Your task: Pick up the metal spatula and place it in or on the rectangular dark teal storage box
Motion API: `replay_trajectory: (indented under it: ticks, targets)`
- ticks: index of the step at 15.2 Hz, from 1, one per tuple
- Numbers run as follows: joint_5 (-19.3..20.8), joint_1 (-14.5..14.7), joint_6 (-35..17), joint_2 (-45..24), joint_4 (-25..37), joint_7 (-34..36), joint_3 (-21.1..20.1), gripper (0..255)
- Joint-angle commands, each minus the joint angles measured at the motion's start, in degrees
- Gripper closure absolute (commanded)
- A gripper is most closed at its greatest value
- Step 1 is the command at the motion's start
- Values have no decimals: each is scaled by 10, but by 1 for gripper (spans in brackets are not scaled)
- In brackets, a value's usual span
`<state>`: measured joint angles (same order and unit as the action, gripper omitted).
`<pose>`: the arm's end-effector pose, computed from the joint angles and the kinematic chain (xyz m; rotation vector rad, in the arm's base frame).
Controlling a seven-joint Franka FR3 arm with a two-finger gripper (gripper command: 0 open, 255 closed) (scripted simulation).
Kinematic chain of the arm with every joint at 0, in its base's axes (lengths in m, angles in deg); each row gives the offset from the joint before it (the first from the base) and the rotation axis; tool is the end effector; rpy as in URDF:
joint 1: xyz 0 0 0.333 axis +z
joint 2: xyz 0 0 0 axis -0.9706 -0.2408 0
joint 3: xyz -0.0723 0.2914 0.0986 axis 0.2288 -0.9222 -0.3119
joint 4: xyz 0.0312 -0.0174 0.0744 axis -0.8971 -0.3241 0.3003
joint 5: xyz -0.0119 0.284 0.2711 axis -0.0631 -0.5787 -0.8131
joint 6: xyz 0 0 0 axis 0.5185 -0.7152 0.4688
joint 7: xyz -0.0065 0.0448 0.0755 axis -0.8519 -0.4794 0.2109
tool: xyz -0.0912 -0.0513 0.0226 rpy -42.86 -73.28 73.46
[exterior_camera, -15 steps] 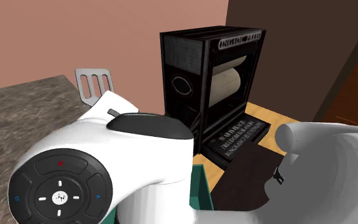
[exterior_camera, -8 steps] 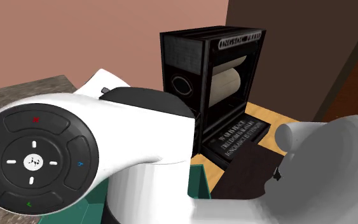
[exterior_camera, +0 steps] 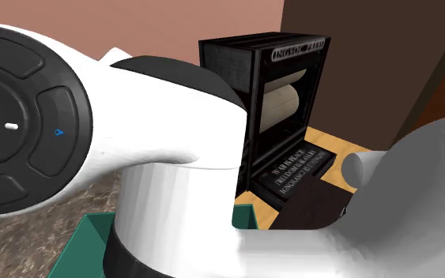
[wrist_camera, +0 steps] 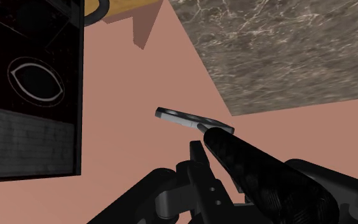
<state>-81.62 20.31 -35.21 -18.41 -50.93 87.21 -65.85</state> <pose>0.3554 0.5255 0.5846 2.4297 -0.5981 1.4761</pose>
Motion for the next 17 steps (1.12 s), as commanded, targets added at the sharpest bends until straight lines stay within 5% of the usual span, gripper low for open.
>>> replay_trajectory:
  ticks: [1,12,17]
  targets:
    - [2,-4,8,-5,13,-7,3,255]
    - [7,-39,64,-29,99,-41,8,255]
    - [6,29,111,-9,89,-15,24,255]
